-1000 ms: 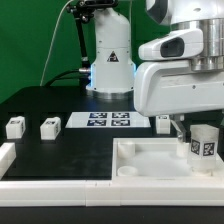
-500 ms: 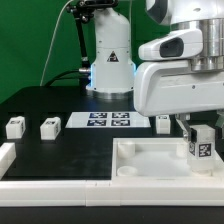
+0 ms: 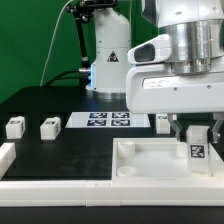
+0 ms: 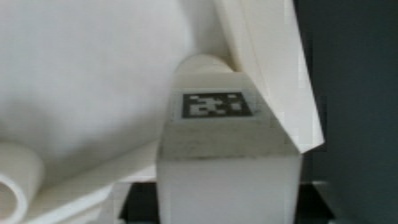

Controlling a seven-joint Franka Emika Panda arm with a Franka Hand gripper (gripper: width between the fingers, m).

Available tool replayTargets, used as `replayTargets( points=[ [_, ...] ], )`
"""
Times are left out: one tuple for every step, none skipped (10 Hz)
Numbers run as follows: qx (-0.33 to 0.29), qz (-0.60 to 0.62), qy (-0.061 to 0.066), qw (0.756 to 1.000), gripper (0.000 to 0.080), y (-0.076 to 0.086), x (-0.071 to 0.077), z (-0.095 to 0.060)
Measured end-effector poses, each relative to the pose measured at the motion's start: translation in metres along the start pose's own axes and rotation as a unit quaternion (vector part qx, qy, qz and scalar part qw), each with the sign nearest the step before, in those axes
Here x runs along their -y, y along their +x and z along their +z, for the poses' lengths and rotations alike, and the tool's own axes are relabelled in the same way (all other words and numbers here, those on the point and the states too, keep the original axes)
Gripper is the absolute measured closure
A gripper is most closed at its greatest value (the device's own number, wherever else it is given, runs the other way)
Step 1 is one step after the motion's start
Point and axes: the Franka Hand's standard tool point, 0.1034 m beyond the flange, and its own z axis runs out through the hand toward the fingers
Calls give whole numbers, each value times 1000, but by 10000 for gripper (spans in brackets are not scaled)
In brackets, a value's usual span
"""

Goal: Assemble one leg

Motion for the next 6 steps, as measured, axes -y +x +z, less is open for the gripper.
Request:
replayTargets(
  points=[
    [-3, 73, -4, 997, 508, 0, -1, 0],
    [-6, 132, -3, 991, 508, 1, -3, 0],
    [-5, 194, -2, 981, 508, 1, -5, 0],
    [-3, 226, -2, 974, 508, 1, -6, 0],
    [-2, 253, -3, 967, 508, 1, -6, 0],
    [-2, 266, -2, 964, 440, 0, -6, 0]
  ],
)
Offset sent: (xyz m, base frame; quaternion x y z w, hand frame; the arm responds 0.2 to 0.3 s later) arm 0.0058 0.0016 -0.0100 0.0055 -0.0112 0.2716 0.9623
